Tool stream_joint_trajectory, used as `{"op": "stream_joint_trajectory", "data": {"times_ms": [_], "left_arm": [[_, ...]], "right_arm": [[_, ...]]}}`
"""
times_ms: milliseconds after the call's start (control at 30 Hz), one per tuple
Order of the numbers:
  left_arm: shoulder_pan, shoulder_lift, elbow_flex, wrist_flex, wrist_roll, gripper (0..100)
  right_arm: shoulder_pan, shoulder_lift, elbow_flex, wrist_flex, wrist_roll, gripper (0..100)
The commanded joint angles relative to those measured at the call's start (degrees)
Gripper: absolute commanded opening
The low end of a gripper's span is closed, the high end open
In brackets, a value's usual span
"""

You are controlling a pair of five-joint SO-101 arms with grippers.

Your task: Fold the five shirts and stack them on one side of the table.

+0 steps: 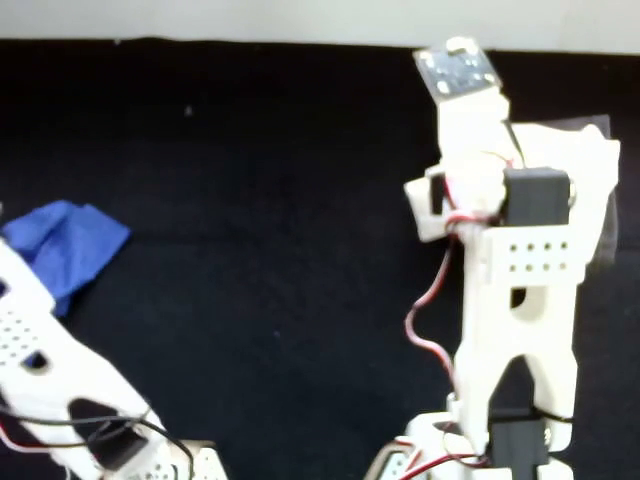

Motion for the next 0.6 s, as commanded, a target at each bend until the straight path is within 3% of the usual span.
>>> {"op": "stream_joint_trajectory", "data": {"times_ms": [0,167,333,467,567], "left_arm": [[11.65,-16.92,13.05,1.05,2.64,1],[34.33,-39.52,38.9,0.0,6.59,1],[55.08,-53.85,53.67,-9.58,9.05,1],[62.29,-55.52,57.71,-11.08,9.32,13],[60.88,-56.22,56.75,-9.49,9.23,23]], "right_arm": [[-0.22,-1.98,0.13,0.13,-0.62,26.6],[-0.22,-1.89,0.13,-0.04,-0.62,26.6],[-0.22,-1.89,0.13,-1.19,-0.62,26.6],[-0.22,-1.89,0.13,-1.27,-0.62,26.6],[-0.22,-1.89,0.13,-1.27,-0.62,26.6]]}}
